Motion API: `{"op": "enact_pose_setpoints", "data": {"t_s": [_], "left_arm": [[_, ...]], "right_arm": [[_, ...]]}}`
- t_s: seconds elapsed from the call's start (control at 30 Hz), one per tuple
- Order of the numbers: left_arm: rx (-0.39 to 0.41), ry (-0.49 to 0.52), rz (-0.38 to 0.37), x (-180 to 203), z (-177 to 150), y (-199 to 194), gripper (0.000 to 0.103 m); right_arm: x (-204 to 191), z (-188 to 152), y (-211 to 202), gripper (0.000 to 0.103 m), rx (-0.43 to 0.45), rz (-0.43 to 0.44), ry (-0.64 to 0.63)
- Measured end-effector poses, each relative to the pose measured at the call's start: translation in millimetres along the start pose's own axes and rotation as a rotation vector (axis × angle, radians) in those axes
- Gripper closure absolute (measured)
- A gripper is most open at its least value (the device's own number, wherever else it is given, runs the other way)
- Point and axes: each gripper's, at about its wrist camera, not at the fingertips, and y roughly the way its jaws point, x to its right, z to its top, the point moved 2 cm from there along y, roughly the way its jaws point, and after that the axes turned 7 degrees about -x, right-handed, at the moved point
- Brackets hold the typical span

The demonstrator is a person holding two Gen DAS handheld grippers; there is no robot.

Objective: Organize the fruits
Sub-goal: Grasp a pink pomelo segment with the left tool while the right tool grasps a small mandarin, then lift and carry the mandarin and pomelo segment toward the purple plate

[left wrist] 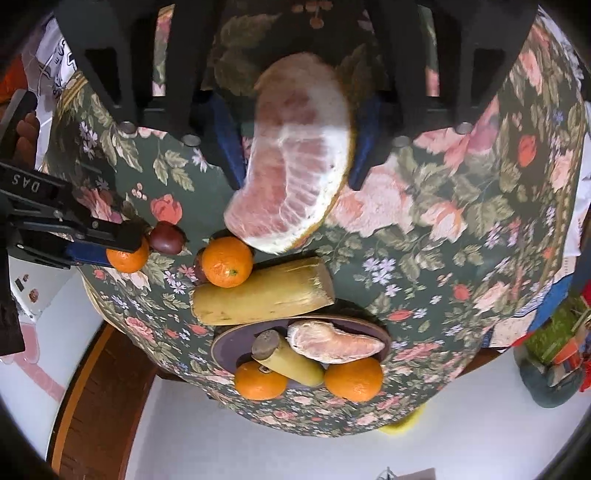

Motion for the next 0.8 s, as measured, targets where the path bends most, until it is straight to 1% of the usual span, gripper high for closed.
{"op": "enact_pose_setpoints", "data": {"t_s": [0.1, 0.2, 0.33, 0.47, 0.53, 0.8], "left_arm": [[0.006, -0.039, 0.025, -10, -9, -7, 0.052], [0.007, -0.080, 0.069, -22, -18, -15, 0.053], [0.014, -0.097, 0.094, -29, -24, -20, 0.053], [0.043, -0.123, 0.065, -31, -21, -28, 0.053], [0.067, -0.125, 0.066, -31, -15, -35, 0.053], [0.144, -0.122, 0.050, -27, 14, -53, 0.053]], "right_arm": [[1, -2, -2, 0.068, -0.002, 0.007, 0.006], [2, -2, -6, 0.068, 0.009, 0.001, 0.009], [4, 0, -14, 0.069, 0.033, 0.001, 0.020], [4, 5, -20, 0.069, 0.053, -0.002, 0.020], [4, 7, -23, 0.069, 0.060, -0.007, 0.017], [6, 24, -33, 0.068, 0.105, -0.017, 0.016]]}}
